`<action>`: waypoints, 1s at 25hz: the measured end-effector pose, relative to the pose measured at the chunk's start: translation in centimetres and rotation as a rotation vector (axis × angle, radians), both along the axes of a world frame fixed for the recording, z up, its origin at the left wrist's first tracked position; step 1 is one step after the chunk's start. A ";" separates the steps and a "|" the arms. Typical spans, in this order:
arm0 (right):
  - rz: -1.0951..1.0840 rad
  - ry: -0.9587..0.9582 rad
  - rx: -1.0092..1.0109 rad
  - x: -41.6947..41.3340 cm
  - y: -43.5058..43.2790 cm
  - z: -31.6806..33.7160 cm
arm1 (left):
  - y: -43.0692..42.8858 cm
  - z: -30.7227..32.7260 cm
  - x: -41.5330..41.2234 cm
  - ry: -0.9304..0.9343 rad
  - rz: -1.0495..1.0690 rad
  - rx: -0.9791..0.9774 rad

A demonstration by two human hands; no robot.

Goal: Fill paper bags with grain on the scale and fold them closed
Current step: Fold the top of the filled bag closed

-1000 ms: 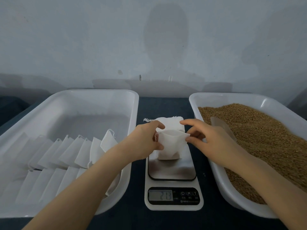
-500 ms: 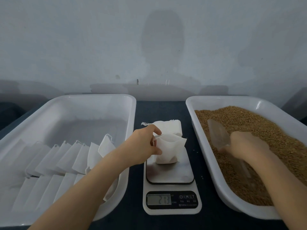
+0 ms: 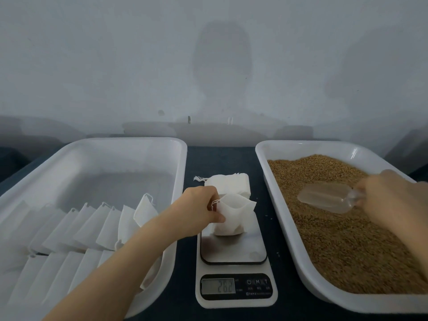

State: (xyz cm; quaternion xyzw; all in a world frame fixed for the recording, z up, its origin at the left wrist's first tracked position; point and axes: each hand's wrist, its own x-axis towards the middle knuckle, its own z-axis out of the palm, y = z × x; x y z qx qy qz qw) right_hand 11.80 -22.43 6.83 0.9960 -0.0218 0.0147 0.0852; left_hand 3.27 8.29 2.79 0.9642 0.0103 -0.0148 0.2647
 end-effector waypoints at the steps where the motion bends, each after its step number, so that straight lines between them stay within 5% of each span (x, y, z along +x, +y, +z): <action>1: 0.012 0.001 -0.020 -0.1 0.1 0.0 | 0.0 0.0 0.0 0.000 -0.005 0.002; 5: 0.056 0.028 -0.007 -0.8 1.5 -0.8 | 0.0 0.0 0.0 0.000 -0.015 -0.013; 13: 0.087 0.229 0.485 -0.6 -1.1 -1.3 | 0.0 0.1 -0.1 -0.005 -0.025 -0.056; 25: 0.102 0.100 0.679 -2.2 -5.3 -0.6 | -0.1 0.2 -0.2 -0.002 -0.038 -0.136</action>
